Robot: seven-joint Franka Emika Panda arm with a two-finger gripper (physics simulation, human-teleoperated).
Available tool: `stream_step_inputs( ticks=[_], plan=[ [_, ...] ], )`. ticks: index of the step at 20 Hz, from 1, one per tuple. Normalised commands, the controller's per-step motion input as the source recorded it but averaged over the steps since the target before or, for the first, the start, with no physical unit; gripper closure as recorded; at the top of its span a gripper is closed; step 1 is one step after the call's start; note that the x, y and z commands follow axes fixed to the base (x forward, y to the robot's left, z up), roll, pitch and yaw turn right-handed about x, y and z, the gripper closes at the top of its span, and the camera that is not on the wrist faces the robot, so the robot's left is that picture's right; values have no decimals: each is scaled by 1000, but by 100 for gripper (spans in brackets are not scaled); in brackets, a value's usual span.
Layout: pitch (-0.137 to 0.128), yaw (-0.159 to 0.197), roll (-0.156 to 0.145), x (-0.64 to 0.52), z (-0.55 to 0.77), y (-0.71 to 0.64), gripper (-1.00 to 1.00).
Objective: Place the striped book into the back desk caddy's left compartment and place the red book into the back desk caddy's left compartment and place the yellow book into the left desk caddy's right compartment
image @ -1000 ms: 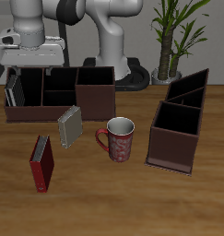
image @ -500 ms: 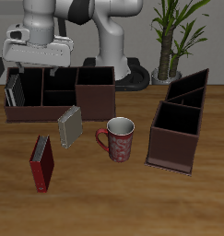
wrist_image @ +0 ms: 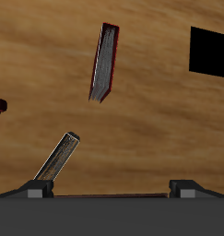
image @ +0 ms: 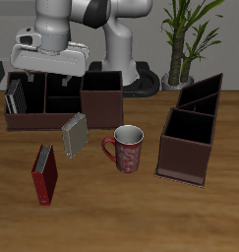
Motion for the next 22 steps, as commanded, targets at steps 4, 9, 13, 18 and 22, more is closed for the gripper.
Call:
stream_step_inputs(
  ticks=[4, 9, 13, 18, 22],
  plan=[
    [-28, 29, 27, 262, 113, 286, -100],
    [5, -5, 51, 246, 111, 277, -100],
    [-8, 15, 20, 285, 45, 403, -100],
    [-7, 21, 1, 153, 15, 181, -100],
    [-41, 86, -32, 127, 115, -140, -100]
  ],
)
